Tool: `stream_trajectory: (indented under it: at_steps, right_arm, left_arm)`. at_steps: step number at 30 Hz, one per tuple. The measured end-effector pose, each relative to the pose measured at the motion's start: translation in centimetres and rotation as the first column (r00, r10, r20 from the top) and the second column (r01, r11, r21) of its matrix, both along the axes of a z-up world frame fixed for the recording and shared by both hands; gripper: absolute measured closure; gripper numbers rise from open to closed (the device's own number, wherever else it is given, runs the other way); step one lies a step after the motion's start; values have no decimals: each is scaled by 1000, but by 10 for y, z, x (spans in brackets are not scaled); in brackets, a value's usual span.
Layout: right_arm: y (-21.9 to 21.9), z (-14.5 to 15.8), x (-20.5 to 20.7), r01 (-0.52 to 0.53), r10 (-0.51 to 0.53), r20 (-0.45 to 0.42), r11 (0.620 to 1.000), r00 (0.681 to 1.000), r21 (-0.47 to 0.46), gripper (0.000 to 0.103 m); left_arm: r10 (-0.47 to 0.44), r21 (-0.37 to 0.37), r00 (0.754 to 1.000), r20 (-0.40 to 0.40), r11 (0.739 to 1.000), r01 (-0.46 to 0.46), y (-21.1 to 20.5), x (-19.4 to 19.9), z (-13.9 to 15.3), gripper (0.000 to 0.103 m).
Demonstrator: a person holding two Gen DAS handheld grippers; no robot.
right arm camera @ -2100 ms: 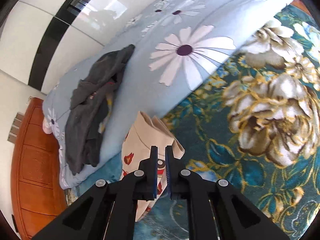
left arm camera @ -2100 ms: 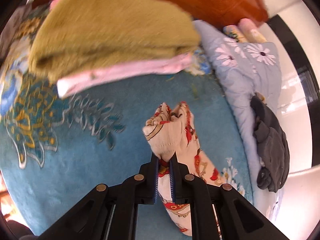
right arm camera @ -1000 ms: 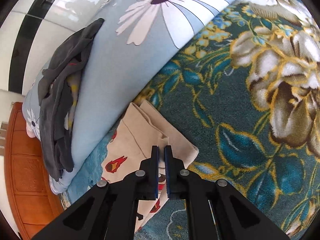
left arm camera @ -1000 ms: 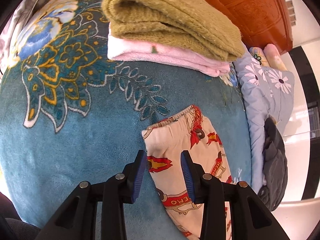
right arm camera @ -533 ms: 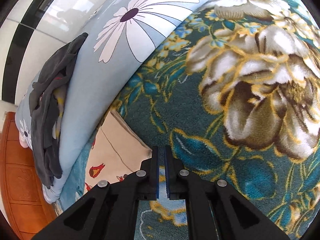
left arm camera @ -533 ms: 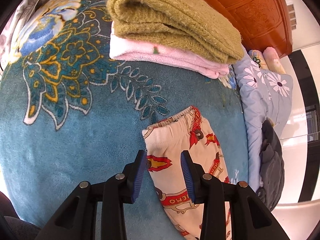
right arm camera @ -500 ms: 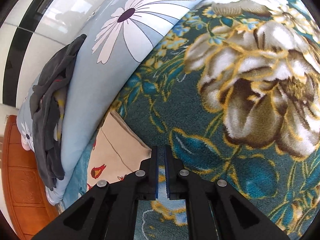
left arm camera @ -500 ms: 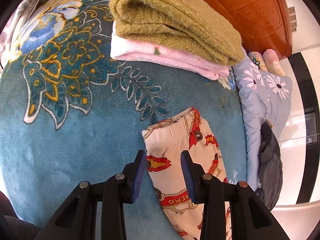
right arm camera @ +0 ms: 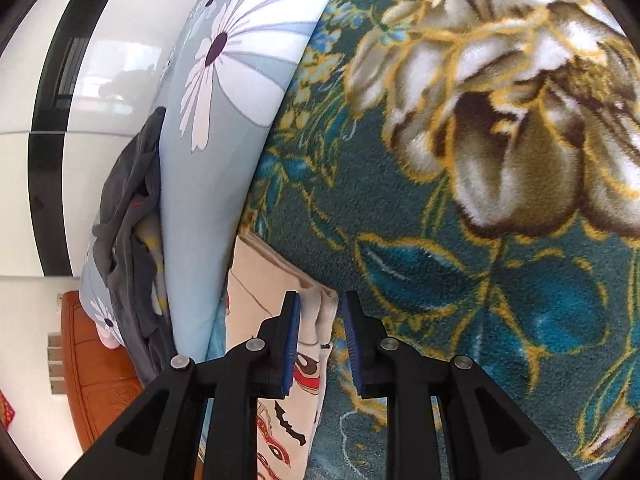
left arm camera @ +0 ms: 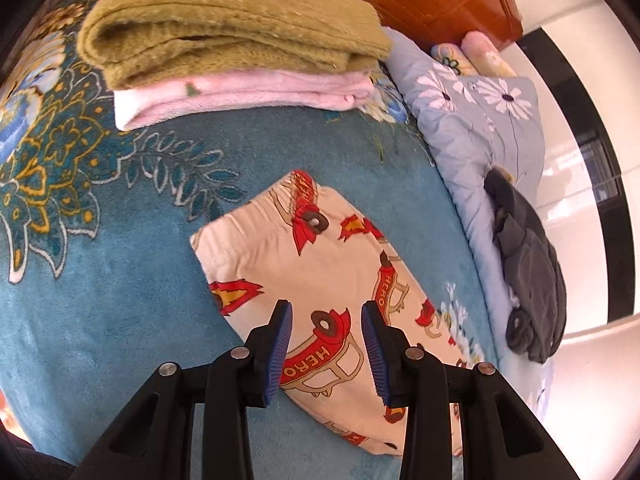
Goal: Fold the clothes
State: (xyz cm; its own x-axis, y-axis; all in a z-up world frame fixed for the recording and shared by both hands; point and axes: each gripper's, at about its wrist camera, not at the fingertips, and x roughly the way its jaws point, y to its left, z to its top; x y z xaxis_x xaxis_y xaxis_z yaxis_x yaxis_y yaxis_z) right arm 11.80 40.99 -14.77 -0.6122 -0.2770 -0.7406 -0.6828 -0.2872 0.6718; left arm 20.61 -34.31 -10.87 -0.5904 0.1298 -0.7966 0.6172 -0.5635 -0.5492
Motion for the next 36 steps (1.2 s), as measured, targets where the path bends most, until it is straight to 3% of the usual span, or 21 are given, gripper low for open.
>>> stream_trajectory:
  at_steps: [7, 9, 12, 14, 16, 19, 22, 25, 30, 33, 36]
  right_arm:
    - [-8, -1, -9, 9, -9, 14, 1000, 1000, 22, 77]
    - [-10, -1, -11, 3, -4, 15, 1000, 1000, 25, 89]
    - [-25, 18, -19, -95, 96, -17, 994, 995, 48, 94]
    - [-49, 50, -32, -239, 251, -70, 961, 965, 141, 94]
    - [-87, 88, -44, -399, 441, -102, 872, 891, 283, 94]
    - [-163, 127, -52, -568, 667, -124, 705, 734, 425, 94]
    - [-241, 142, -53, -666, 799, -144, 573, 584, 477, 94]
    - [-321, 127, -53, -747, 869, -128, 478, 477, 463, 94]
    - [-437, 80, -30, -849, 944, -11, 301, 329, 434, 94]
    - [-477, 57, -15, -868, 958, 91, 204, 273, 453, 94]
    - [-493, 48, -3, -870, 961, 146, 139, 234, 473, 94]
  left_arm:
    - [-83, -42, 996, 37, 996, 84, 17, -11, 0, 64]
    - [-88, -43, 995, 46, 995, 90, 18, -11, -1, 64]
    - [-79, -29, 996, 47, 996, 80, 15, -9, -3, 64]
    - [-61, -4, 997, 43, 998, 61, 11, -7, -6, 64]
    - [-45, 26, 998, 38, 999, 44, 7, -6, -10, 64]
    - [-35, 42, 999, 29, 999, 33, 5, -5, -10, 64]
    - [-30, 38, 999, 19, 999, 29, 3, -2, -8, 64]
    - [5, 57, 1000, 9, 998, -5, -3, 5, -8, 63]
    - [135, 146, 991, -1, 980, -133, -23, 26, -17, 61]
    - [207, 205, 978, 8, 957, -205, -33, 37, -25, 59]
    - [239, 231, 971, 15, 944, -236, -37, 39, -30, 57]
